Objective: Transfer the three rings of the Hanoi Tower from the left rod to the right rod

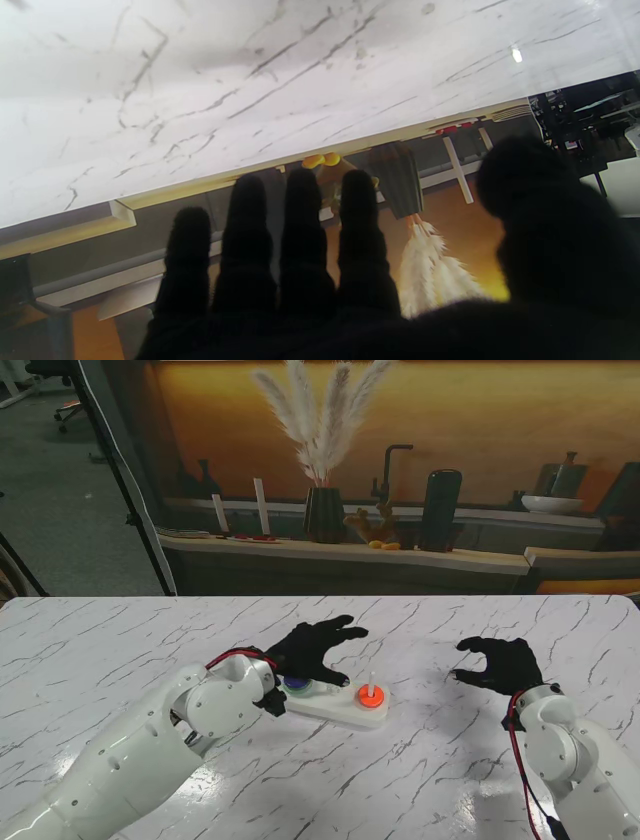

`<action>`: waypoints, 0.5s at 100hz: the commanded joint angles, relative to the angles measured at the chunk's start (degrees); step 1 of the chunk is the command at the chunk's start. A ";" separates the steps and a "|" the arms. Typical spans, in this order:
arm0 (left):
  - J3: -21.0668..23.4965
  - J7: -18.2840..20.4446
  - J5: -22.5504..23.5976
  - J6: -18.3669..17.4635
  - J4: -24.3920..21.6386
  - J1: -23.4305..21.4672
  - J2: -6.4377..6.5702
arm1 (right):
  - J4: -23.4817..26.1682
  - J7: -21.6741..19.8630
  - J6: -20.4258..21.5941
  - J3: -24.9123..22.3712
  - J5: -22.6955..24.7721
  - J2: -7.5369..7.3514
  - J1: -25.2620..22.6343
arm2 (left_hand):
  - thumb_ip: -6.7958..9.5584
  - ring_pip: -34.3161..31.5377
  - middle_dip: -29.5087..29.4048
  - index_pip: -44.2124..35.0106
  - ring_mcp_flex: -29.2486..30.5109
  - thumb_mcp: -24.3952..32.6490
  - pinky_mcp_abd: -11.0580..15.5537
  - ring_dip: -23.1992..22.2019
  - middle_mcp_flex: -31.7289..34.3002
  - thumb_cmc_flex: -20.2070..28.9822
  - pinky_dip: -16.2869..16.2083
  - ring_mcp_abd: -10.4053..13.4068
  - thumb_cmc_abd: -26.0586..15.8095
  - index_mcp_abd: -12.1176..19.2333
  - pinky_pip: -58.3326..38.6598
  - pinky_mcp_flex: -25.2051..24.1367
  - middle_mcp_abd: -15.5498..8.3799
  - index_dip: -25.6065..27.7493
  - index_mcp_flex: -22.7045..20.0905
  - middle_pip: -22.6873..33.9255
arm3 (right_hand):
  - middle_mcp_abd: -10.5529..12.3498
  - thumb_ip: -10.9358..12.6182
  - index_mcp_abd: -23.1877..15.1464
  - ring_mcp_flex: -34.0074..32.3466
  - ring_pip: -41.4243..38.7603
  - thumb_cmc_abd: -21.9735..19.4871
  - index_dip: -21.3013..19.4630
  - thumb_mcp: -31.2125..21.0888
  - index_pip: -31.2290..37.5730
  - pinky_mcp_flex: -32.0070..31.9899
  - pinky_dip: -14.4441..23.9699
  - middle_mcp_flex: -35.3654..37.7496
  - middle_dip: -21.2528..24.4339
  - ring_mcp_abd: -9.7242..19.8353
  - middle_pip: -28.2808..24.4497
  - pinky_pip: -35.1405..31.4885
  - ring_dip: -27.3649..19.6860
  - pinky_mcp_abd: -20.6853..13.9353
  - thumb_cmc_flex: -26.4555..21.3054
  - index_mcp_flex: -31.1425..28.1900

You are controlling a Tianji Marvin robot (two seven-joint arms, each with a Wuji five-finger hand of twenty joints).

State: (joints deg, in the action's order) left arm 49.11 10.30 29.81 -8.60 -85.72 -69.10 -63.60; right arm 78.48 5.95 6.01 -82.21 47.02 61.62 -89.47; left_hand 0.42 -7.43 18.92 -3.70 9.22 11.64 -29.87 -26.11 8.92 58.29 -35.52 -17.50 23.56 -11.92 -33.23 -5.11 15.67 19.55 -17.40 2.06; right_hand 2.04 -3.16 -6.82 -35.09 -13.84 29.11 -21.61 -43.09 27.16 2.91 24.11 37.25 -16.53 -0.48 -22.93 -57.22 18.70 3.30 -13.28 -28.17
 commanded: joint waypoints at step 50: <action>10.63 5.84 4.84 -0.14 -1.75 -7.19 3.41 | 0.02 -0.07 0.03 0.93 -0.15 0.37 0.11 | 0.55 0.67 -0.65 -1.00 -0.31 -3.72 0.14 0.62 0.93 -0.28 -0.03 1.03 -0.69 0.40 1.74 0.09 -0.68 0.77 -1.45 -0.38 | -0.08 1.36 0.35 -1.11 -0.78 0.06 -0.49 0.74 0.83 -0.14 0.76 0.94 -0.05 0.19 -0.73 -1.09 0.66 18.36 -0.96 -0.57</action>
State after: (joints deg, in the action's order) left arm 59.89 15.21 35.03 -8.28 -89.09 -75.83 -60.36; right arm 78.34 5.95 5.99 -81.49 46.81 61.65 -89.04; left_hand 0.42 -7.42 19.08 -4.56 9.31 9.50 -29.87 -26.10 9.89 58.27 -35.52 -17.50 22.92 -11.92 -33.22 -4.78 15.67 19.61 -18.68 2.06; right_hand 2.04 -3.16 -6.82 -35.09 -13.84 29.11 -21.61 -43.01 27.17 2.94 24.11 37.25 -16.53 -0.48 -22.93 -57.22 18.70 3.30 -13.91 -28.17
